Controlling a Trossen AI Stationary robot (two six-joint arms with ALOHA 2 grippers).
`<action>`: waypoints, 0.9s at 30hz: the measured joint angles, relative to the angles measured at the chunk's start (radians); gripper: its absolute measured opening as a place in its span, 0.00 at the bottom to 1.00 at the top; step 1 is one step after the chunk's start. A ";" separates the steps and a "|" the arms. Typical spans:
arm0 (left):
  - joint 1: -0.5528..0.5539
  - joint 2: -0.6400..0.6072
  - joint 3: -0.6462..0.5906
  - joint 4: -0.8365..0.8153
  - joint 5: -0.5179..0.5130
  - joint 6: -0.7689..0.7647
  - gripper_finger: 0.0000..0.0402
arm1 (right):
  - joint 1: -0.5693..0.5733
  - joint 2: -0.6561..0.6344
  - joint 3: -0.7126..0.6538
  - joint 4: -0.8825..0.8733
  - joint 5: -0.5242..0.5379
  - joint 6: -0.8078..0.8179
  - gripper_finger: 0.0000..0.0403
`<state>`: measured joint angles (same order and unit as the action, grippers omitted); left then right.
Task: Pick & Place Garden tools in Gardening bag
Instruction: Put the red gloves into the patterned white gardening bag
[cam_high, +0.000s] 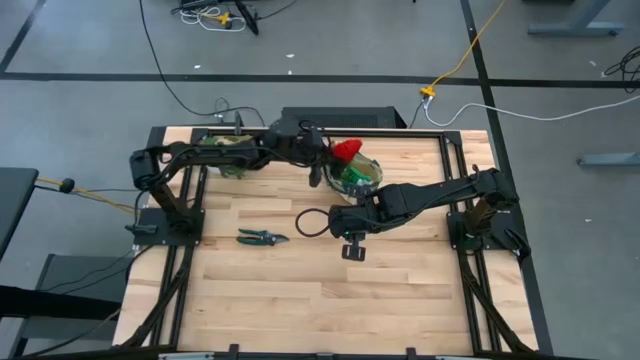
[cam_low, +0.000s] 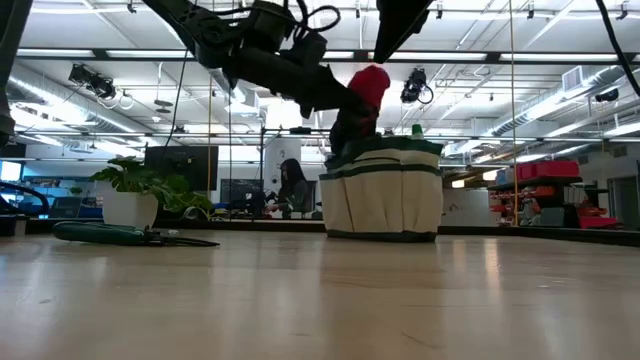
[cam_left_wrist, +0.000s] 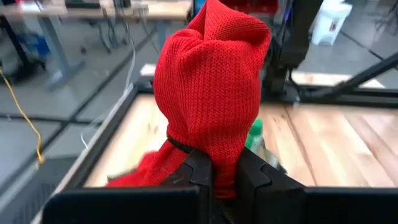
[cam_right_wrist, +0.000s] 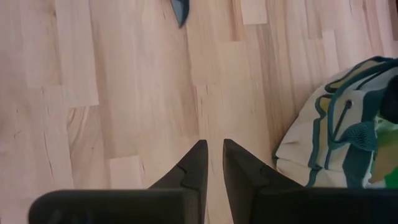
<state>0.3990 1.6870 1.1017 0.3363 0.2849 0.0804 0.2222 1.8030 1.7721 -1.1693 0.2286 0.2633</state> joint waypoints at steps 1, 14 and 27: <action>-0.001 0.000 0.015 -0.030 0.002 -0.006 0.07 | 0.000 0.000 0.000 0.001 0.000 -0.002 0.12; -0.018 0.006 0.098 -0.117 0.005 -0.016 0.07 | 0.000 0.000 0.000 -0.004 0.001 -0.010 0.12; -0.019 0.068 0.097 -0.134 -0.030 -0.032 0.07 | 0.001 0.000 0.000 -0.004 0.018 -0.002 0.12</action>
<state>0.3805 1.7554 1.1991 0.2023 0.2546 0.0482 0.2234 1.8030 1.7721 -1.1732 0.2465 0.2612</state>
